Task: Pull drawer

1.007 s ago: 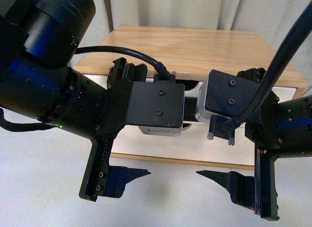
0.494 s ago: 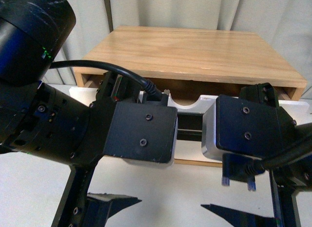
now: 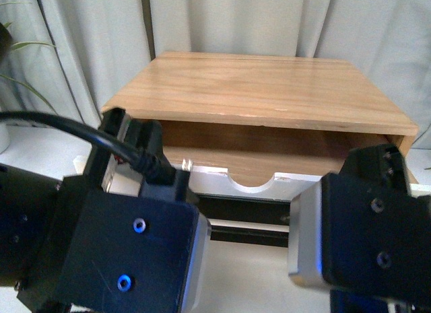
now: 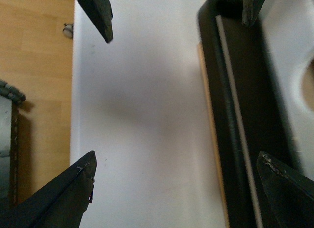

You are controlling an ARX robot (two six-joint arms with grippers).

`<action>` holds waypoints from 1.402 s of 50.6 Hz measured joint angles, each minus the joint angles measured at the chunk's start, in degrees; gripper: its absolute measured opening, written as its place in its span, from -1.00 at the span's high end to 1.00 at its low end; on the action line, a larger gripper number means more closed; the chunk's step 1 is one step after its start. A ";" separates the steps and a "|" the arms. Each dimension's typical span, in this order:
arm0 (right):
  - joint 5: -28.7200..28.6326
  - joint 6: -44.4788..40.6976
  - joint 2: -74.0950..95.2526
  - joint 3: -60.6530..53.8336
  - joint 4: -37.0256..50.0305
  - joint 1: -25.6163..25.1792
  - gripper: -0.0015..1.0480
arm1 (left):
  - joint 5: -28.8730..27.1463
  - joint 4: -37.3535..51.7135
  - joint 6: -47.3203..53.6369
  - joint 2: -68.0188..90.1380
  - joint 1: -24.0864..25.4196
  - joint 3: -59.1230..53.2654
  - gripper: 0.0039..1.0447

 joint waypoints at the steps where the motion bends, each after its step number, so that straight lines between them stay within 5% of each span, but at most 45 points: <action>1: 0.00 0.26 -0.35 -0.22 0.59 -0.13 -0.83 | 0.20 1.68 -0.63 -0.63 0.13 -0.48 -0.89; 10: -1.68 8.11 -6.10 -3.19 7.67 -3.13 -0.83 | -1.07 14.53 -5.73 -5.01 0.59 -4.39 -0.89; 26: -1.25 29.00 -22.95 -12.66 20.85 -13.09 -0.83 | -14.32 40.24 -29.35 -22.82 1.81 -20.96 -0.89; 33: 2.60 36.24 -31.58 -15.32 21.22 -17.55 -0.83 | -22.34 33.81 -43.04 -38.75 6.21 -21.97 -0.89; 51: 13.73 48.11 -46.27 -23.67 19.45 -20.87 -0.83 | -27.43 18.10 -75.73 -57.24 20.61 -29.11 -0.89; 66: 15.23 53.16 -48.94 -24.35 18.99 -20.98 -0.83 | -30.16 17.49 -82.53 -59.43 21.09 -29.92 -0.89; 71: 29.64 54.36 -53.07 -24.17 9.94 -21.46 -0.44 | -29.05 13.33 -82.64 -60.67 21.40 -29.90 -0.64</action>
